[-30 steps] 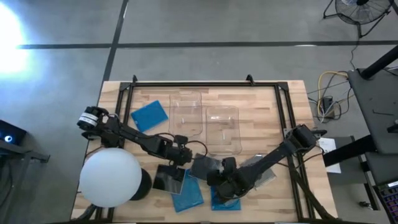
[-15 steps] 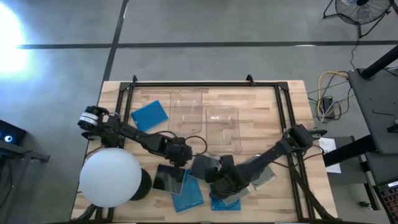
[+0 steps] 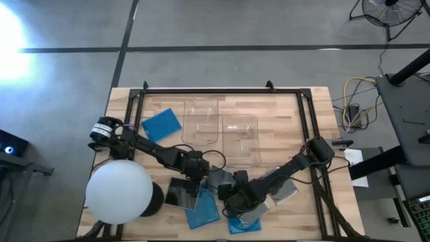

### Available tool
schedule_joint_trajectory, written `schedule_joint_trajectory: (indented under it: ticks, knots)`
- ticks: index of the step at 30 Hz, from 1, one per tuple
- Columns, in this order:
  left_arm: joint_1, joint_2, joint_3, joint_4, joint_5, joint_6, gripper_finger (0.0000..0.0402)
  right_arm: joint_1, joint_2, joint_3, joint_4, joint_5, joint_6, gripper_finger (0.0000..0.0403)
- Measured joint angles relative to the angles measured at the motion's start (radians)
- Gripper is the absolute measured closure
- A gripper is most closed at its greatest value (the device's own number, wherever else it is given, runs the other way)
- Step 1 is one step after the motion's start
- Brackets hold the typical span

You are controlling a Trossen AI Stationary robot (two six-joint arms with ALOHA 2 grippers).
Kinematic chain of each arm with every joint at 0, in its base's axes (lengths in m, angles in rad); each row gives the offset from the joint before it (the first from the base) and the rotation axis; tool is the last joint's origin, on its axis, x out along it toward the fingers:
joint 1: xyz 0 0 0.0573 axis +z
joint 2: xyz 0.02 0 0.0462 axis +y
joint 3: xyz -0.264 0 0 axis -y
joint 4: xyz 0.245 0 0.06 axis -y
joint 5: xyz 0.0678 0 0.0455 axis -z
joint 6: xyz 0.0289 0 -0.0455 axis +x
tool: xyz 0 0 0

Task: Pick & place jewel cases by type
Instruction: Put the black CD case into the right transparent bin

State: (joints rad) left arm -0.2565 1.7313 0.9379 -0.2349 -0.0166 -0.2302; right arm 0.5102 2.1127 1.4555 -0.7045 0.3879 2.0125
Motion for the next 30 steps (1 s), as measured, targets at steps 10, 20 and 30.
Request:
schedule_joint_trajectory:
  ticks: [10, 20, 30]
  knots:
    - [0.000, 0.038, 0.000, 0.016, 0.018, 0.045, 0.0365, 0.000, 0.004, -0.010, 0.011, 0.056, 0.055, 0.0179]
    - [0.000, 0.033, -0.001, 0.019, 0.026, 0.086, 0.0365, -0.004, 0.006, -0.016, 0.106, 0.108, -0.034, 0.0179]
    - [0.000, 0.034, -0.001, 0.037, 0.034, 0.079, 0.0365, 0.002, -0.074, -0.009, 0.153, 0.291, -0.090, 0.0179]
